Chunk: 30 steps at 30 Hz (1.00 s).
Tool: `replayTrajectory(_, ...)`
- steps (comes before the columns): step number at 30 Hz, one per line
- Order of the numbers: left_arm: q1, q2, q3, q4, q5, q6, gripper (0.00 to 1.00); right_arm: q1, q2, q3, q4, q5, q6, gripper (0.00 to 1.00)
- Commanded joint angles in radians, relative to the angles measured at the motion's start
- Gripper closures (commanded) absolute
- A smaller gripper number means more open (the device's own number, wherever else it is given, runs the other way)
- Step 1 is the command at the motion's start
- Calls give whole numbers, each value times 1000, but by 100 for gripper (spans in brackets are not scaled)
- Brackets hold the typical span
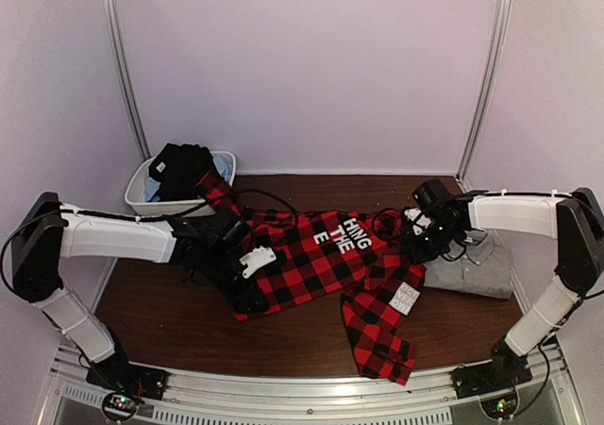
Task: Fold and stack the long sleeve shirts
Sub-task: Pick up the crumpled shirt from the center of the board.
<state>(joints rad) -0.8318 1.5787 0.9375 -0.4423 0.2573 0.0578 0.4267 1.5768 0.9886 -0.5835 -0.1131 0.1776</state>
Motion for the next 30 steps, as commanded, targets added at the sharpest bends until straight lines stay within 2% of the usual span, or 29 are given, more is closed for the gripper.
replayTrajectory(1,-43,47,17,-38,-35,39,27,-35,-1,13,-22,8,-24,100)
replayTrajectory(4,-54,88,20,-57,-99,34,27,-42,-6,13,-20,-2,-24,100)
replayTrajectory(11,-79,130,13,-62,-139,27,27,-47,-2,12,-17,-10,-26,100)
replayTrajectory(15,-96,151,10,-63,-199,19,32,-50,-1,14,-14,-19,-27,100)
replayTrajectory(17,-96,152,7,-62,-226,15,38,-51,-3,15,-12,-27,-27,100)
replayTrajectory(22,-98,153,7,-62,-298,9,65,-52,-8,19,-8,-52,-29,100)
replayTrajectory(25,-97,149,10,-65,-320,6,87,-52,-17,17,-1,-80,-31,100)
replayTrajectory(27,-97,145,12,-67,-339,6,98,-52,-23,15,3,-93,-30,100)
replayTrajectory(30,-97,133,12,-68,-366,3,100,-53,-30,13,5,-103,-30,100)
